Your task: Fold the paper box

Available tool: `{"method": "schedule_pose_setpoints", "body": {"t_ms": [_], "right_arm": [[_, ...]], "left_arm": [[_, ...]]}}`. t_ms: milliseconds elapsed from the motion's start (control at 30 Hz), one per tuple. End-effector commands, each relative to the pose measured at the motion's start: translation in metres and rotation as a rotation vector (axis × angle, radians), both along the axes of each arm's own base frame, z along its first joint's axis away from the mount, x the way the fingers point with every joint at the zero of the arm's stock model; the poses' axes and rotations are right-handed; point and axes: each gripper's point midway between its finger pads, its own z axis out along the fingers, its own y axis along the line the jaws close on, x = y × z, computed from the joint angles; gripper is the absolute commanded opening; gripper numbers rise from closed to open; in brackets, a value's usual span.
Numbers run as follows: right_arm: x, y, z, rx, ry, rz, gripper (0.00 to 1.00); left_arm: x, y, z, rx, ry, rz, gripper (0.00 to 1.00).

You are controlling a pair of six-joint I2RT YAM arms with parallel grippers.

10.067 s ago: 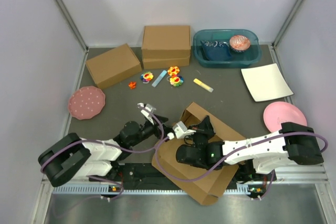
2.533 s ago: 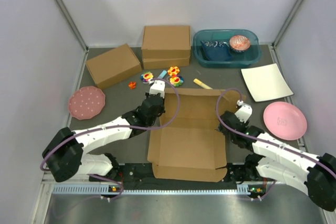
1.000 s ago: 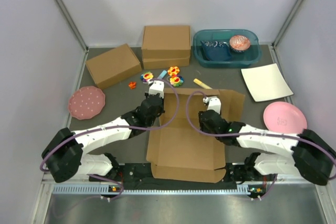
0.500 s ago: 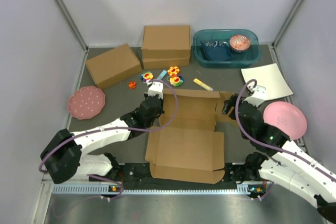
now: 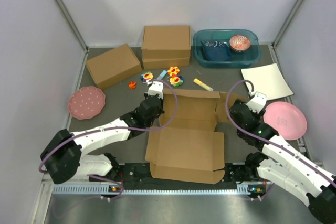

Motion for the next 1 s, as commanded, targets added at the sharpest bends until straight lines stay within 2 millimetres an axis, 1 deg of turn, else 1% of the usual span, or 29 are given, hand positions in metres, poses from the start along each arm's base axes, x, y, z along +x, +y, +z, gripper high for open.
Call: {"method": "schedule_pose_setpoints", "body": {"t_ms": [0,67,100,133,200,233,300,333,400,433,467,500,533,700,800,867,967], "right_arm": [[0.016,0.002,0.008,0.053,-0.068,0.003,0.72],[0.018,0.006,0.007,0.052,-0.073,0.040,0.71],[0.018,0.011,0.004,0.069,-0.074,0.072,0.70],[0.019,0.015,0.006,0.076,-0.084,0.095,0.67],[0.018,0.024,0.001,0.103,-0.082,0.144,0.62],[0.017,0.027,0.000,0.109,-0.081,0.164,0.56],[0.015,0.035,-0.001,0.137,-0.078,0.209,0.48],[0.014,0.037,0.004,0.154,-0.095,0.224,0.38],[0.012,0.045,0.008,0.183,-0.100,0.267,0.30],[0.011,0.048,0.012,0.198,-0.106,0.281,0.22],[0.009,0.050,0.012,0.206,-0.093,0.289,0.18],[0.009,0.055,0.020,0.230,-0.100,0.307,0.15],[0.008,0.058,0.021,0.251,-0.095,0.309,0.10],[0.004,0.074,0.035,0.356,-0.093,0.345,0.06],[0.002,0.082,0.046,0.414,-0.104,0.363,0.00],[0.001,0.085,0.053,0.439,-0.114,0.372,0.00],[0.001,0.093,0.068,0.478,-0.133,0.401,0.00]], "left_arm": [[-0.016,0.005,-0.027,0.105,0.113,-0.060,0.00],[-0.017,0.001,-0.027,0.122,0.129,-0.080,0.00],[-0.015,0.000,-0.025,0.124,0.125,-0.086,0.00],[-0.018,0.002,-0.029,0.149,0.149,-0.090,0.00],[-0.017,0.000,-0.029,0.161,0.154,-0.100,0.00],[-0.016,-0.001,-0.028,0.164,0.157,-0.102,0.00],[-0.016,-0.001,-0.027,0.174,0.159,-0.104,0.00],[-0.015,-0.001,-0.027,0.175,0.157,-0.102,0.00],[-0.013,-0.001,-0.026,0.177,0.149,-0.093,0.00],[-0.012,0.000,-0.027,0.180,0.147,-0.090,0.00],[-0.012,0.000,-0.027,0.183,0.145,-0.089,0.00],[-0.011,-0.001,-0.026,0.181,0.137,-0.089,0.00],[-0.010,0.000,-0.028,0.186,0.138,-0.082,0.00],[-0.007,-0.002,-0.032,0.187,0.144,-0.075,0.00],[-0.007,-0.003,-0.034,0.186,0.148,-0.072,0.00],[-0.007,-0.001,-0.034,0.189,0.147,-0.067,0.00],[-0.007,0.000,-0.035,0.195,0.145,-0.061,0.00]]}}
